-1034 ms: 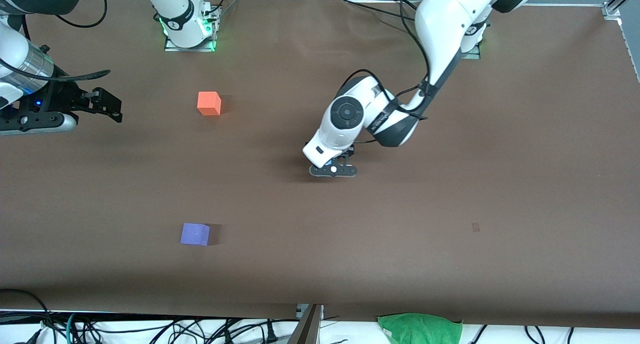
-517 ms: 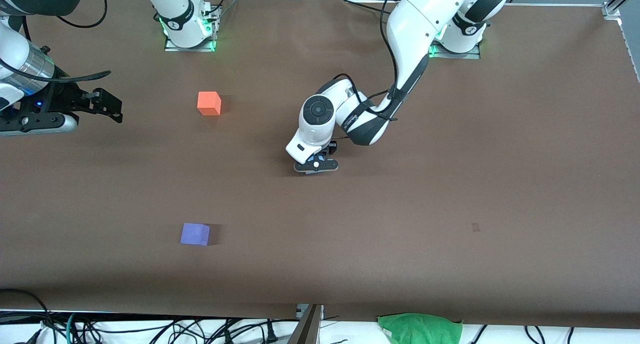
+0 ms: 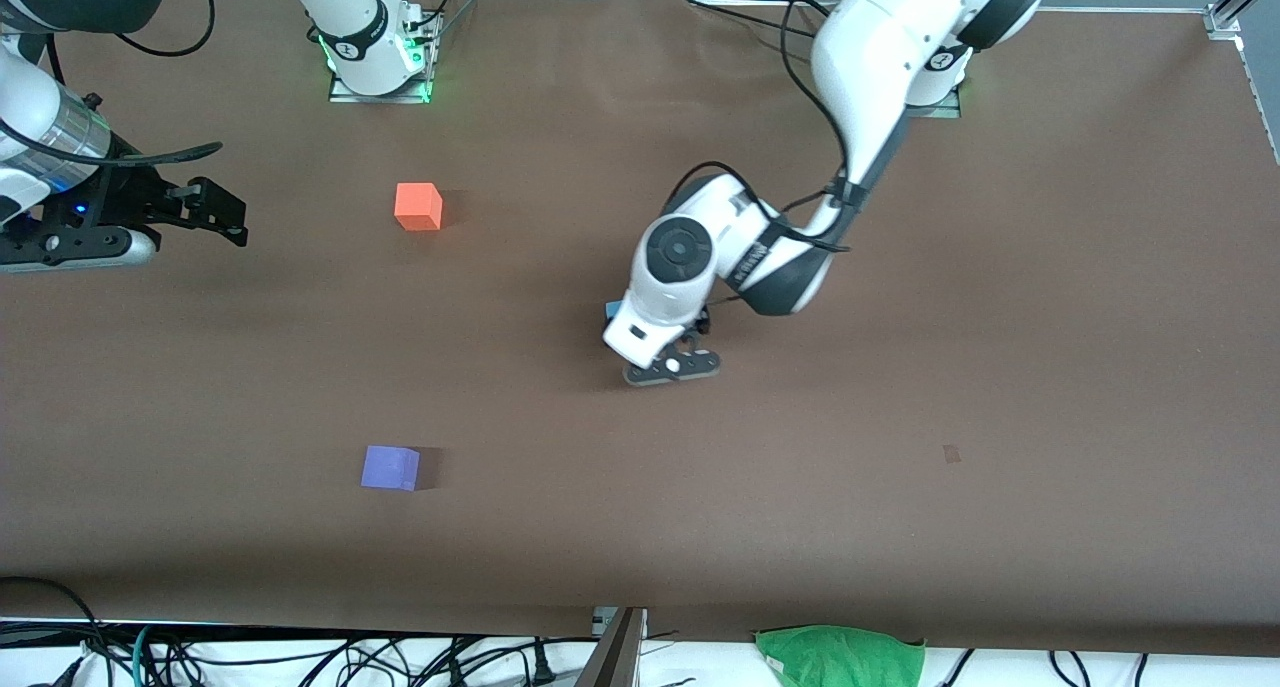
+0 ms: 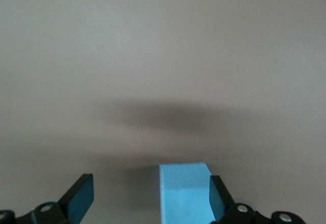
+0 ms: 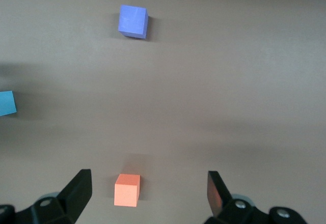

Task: Place blue block between orange and purple blocks
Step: 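Set down the blue cube with the left gripper while the right gripper reaches it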

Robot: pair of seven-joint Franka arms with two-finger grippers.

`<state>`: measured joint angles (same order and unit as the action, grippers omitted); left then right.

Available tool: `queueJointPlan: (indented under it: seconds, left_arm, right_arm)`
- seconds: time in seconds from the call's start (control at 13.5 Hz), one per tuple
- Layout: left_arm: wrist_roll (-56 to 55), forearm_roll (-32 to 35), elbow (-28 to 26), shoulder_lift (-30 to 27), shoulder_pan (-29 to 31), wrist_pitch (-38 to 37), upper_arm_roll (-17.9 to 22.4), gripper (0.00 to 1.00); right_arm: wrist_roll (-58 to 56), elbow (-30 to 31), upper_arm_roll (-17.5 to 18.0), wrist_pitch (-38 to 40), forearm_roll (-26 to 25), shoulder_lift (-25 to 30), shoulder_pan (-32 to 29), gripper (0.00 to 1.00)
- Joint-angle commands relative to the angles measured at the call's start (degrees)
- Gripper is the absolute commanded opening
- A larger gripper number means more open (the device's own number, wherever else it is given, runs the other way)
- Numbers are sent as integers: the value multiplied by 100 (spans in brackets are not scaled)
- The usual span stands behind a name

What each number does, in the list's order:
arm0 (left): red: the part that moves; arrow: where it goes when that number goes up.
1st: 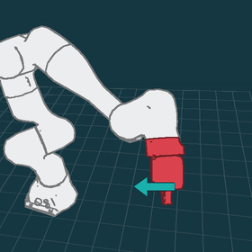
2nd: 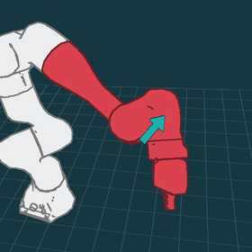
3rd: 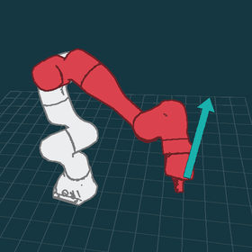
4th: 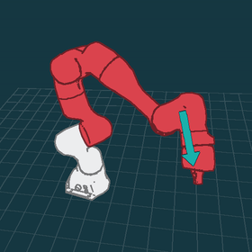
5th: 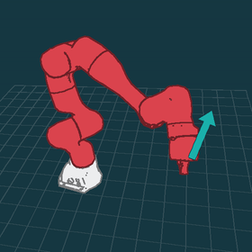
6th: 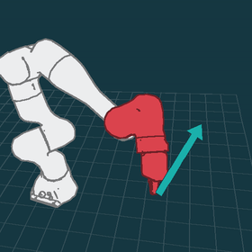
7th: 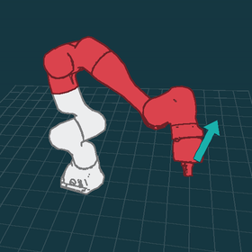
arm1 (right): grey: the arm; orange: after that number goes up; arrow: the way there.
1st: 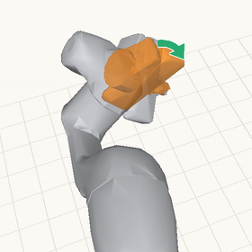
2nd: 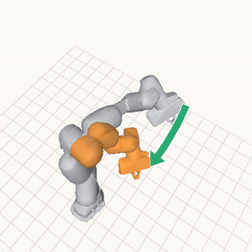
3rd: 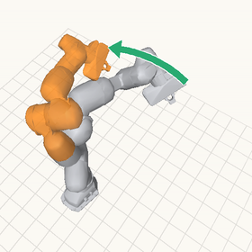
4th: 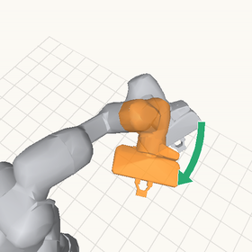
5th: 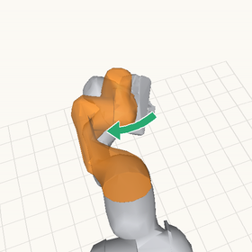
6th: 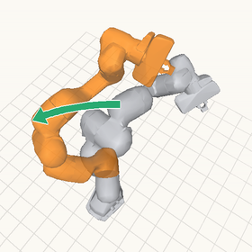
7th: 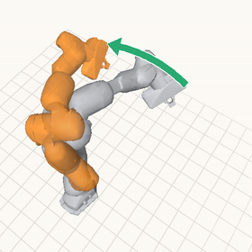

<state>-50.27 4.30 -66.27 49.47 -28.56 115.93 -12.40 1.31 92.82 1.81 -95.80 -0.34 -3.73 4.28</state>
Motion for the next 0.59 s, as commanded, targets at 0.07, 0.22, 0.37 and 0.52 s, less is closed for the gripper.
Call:
queueJointPlan:
  seconds: [0.07,0.22,0.37,0.52]
  left_arm:
    - [770,80,26,-368,806,-562,-105,100]
    - [1438,71,26,-517,1324,-1008,-96,100]
    - [1834,-43,26,-692,1747,-1396,-87,100]
    - [2519,0,-78,-1104,2108,-1599,-35,100]
  right_arm:
    - [18,-106,47,-167,253,-242,187,100]
    - [18,-106,47,-220,473,-417,380,100]
    - [-78,-132,47,-430,474,-925,713,100]
    - [-35,-211,47,-781,447,-1557,1144,100]
